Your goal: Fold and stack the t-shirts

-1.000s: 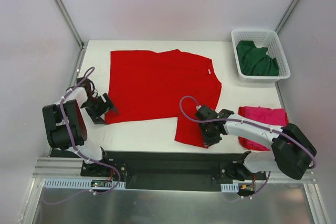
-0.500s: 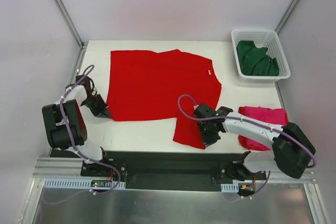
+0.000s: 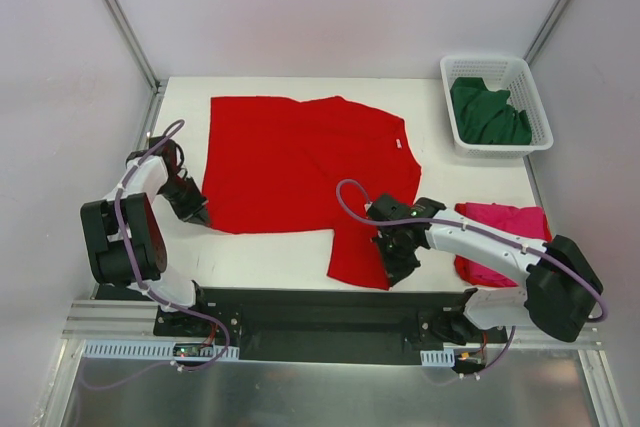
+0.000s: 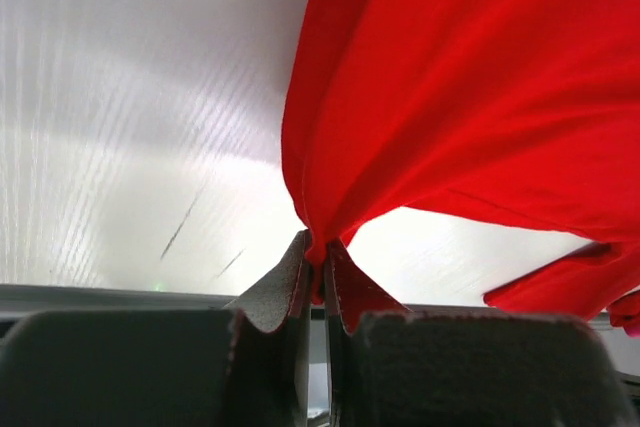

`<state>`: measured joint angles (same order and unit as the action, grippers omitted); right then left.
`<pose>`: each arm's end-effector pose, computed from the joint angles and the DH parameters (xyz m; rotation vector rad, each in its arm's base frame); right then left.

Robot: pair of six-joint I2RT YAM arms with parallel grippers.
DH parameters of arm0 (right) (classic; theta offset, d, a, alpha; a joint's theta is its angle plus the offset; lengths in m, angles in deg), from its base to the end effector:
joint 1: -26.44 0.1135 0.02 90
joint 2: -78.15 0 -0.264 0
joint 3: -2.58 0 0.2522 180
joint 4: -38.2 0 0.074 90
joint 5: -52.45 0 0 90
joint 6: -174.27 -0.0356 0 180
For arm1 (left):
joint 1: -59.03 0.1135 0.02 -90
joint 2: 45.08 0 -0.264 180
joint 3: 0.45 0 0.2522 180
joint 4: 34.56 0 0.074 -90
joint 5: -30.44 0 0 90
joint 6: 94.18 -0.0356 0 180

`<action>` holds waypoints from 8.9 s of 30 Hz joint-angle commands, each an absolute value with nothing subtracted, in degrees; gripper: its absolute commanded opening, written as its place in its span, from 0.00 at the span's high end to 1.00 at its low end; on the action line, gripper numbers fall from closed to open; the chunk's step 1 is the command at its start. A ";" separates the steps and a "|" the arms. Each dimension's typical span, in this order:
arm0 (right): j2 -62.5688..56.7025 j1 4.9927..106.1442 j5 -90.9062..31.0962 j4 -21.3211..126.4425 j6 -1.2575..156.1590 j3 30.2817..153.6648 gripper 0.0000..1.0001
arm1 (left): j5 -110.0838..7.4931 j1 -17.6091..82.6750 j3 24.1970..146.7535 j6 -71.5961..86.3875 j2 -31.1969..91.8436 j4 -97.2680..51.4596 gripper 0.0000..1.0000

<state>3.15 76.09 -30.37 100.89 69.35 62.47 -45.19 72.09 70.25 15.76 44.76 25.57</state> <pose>0.1379 0.1692 0.1959 -0.9178 2.8672 0.3315 0.2725 0.0541 0.1882 -0.8032 2.8342 -0.3873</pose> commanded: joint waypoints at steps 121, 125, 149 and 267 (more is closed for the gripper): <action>-28.97 68.81 -39.30 103.38 86.63 96.40 0.04 | -57.79 44.35 86.84 24.30 49.29 31.40 0.01; -36.35 66.70 -40.36 104.17 88.30 101.50 0.04 | -62.01 44.27 90.64 19.65 55.98 32.55 0.01; -29.35 71.96 -38.07 105.49 84.54 84.64 0.04 | -63.00 39.08 79.50 15.15 57.50 30.98 0.01; -11.76 83.51 -46.95 116.66 73.98 93.42 0.23 | -48.39 36.18 67.54 20.25 34.37 32.64 0.01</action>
<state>-14.71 89.95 -41.25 116.67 73.94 90.86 -49.45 36.49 68.96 19.35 37.39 31.08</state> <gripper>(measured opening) 0.776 0.993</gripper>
